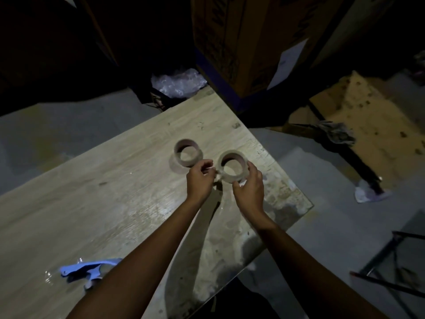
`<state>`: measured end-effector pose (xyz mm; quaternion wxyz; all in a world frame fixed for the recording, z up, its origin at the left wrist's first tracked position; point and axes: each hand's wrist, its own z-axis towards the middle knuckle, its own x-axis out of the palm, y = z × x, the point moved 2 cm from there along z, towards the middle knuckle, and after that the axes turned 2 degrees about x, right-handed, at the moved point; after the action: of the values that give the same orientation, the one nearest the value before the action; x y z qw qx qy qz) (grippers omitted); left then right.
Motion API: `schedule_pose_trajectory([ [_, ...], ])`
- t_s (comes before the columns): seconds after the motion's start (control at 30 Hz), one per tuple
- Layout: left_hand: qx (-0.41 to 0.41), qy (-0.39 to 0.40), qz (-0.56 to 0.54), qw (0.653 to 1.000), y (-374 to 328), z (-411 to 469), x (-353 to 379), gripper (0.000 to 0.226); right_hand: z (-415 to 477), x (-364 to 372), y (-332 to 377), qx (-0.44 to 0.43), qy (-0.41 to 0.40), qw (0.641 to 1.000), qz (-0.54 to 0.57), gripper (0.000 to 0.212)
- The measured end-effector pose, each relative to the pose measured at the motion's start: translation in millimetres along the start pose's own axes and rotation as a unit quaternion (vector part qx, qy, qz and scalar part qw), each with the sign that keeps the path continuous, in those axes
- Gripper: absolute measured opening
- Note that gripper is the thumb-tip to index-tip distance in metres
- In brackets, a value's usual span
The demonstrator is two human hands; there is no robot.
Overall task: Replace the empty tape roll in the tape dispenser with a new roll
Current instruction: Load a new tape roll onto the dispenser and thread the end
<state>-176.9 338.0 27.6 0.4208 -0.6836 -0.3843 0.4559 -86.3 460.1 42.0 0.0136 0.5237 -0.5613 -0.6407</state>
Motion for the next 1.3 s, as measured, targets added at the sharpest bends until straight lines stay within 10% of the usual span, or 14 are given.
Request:
schedule_pose_trajectory([
  [0.57,-0.040,0.062,0.005,0.997,18.4,31.5,23.7,0.029,37.4,22.8,-4.6,0.004,0.100,0.982,-0.161,0.011],
  [1.3,0.005,-0.128,-0.091,0.988,35.4,-95.6,-173.7,0.019,-117.2,50.2,93.8,-0.121,0.195,0.973,0.001,0.024],
])
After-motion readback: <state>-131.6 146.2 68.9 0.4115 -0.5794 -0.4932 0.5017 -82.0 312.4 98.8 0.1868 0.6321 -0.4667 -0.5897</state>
